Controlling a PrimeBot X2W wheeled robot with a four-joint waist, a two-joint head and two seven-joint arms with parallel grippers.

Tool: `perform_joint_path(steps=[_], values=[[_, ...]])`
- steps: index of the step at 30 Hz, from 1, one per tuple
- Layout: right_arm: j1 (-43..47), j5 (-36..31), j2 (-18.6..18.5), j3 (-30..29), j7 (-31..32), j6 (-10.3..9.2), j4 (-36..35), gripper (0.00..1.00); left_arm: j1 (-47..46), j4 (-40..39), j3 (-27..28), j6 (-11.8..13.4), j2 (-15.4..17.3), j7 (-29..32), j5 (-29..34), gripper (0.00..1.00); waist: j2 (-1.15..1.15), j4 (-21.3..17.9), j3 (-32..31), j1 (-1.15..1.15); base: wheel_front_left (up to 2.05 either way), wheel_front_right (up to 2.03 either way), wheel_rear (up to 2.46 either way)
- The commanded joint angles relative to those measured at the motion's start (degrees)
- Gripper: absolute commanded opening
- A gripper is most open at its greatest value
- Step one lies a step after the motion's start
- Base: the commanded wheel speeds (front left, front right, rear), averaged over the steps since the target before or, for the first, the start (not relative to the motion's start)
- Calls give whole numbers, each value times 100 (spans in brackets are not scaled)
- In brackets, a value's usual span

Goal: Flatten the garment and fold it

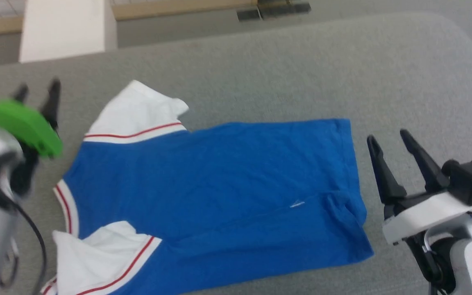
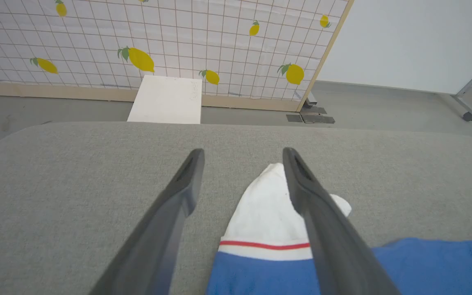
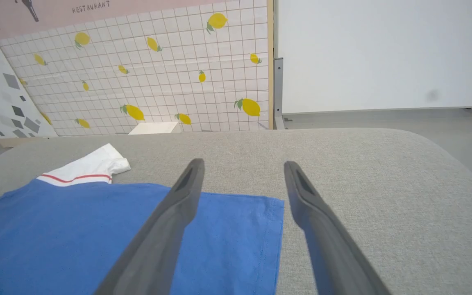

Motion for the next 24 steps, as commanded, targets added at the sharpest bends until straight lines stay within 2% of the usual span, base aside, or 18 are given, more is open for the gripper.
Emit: perform_joint_path(steps=[1,6,13,20,24], values=[[-111,-61,58,14,-1,-8,-114,100,-392,82,-24,-113,79,142,15,100,69,-403,685,0,0,0,0],[-304,-94,178,128,-35,-8,-325,100,-1621,404,-261,-527,264,931,73,100,69,-672,1178,0,0,0,0],[-518,-58,283,408,-72,-8,-319,100,-2684,884,-789,-994,486,2531,57,100,69,-1041,1677,0,0,0,0],[-669,29,332,611,-190,-8,-299,100,-2928,1287,-1149,-1048,677,3616,89,100,69,-1318,2039,0,0,0,0],[-726,75,351,701,-237,-8,-245,100,-2785,1559,-1193,-917,741,4086,-68,100,69,-1439,2152,0,0,0,0]])
